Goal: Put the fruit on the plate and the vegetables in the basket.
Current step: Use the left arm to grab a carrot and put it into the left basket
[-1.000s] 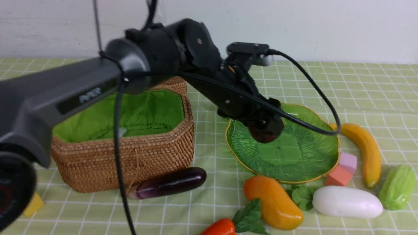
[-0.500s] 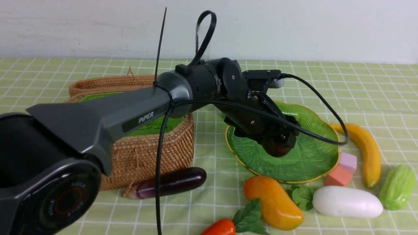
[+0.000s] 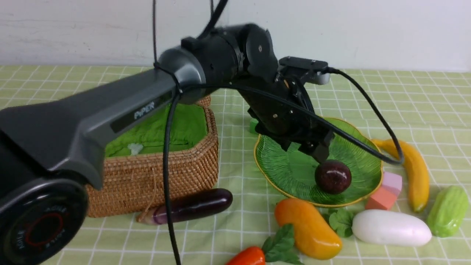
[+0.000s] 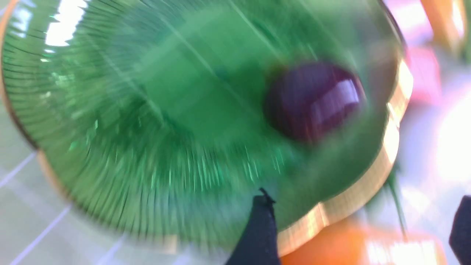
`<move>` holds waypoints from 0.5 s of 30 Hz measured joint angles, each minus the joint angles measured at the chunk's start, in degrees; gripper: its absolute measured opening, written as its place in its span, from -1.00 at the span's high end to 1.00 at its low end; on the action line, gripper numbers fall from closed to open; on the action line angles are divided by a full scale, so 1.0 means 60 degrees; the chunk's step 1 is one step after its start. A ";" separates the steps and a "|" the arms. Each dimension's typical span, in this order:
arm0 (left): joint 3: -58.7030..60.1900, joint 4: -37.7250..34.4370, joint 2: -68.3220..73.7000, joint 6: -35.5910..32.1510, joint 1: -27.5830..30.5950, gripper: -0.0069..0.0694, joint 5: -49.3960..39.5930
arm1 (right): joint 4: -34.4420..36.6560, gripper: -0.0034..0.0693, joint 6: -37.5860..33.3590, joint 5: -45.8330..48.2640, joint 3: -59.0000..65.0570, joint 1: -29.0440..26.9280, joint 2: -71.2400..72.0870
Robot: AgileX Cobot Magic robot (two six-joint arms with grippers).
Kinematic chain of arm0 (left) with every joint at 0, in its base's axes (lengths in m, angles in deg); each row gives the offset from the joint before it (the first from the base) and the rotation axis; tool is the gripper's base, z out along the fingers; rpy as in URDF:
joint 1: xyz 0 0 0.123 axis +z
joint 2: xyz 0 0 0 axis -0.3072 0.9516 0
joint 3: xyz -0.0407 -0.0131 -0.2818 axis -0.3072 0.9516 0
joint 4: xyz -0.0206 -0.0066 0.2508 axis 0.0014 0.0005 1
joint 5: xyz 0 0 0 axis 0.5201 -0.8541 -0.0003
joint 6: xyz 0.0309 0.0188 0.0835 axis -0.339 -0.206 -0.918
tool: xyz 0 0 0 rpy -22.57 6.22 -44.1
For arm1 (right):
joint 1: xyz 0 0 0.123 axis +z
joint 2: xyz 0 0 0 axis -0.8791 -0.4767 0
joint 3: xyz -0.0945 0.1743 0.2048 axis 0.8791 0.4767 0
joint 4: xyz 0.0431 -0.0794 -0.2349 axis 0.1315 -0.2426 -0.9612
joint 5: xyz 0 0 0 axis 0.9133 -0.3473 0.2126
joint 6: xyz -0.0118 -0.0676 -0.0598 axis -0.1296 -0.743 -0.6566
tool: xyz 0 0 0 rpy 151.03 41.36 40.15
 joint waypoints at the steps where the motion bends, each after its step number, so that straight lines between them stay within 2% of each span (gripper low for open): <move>1: -0.0185 0.0172 -0.0243 -0.0238 0.0000 -0.72 -0.0651 | 0.0000 0.24 0.0000 0.0000 0.0000 0.0000 0.0000; 3: -0.0451 0.0617 -0.0841 -0.0415 0.0000 -0.64 -0.1227 | 0.0000 0.24 0.0000 -0.0002 0.0000 0.0000 0.0000; 8: -0.0189 0.1114 -0.2089 0.0029 0.0000 -0.53 -0.1460 | 0.0000 0.24 0.0000 -0.0002 0.0000 0.0000 0.0000; 15: 0.3574 0.1688 -0.3623 0.0180 -0.0601 -0.51 -0.1482 | 0.0000 0.24 0.0000 -0.0002 0.0000 0.0000 0.0000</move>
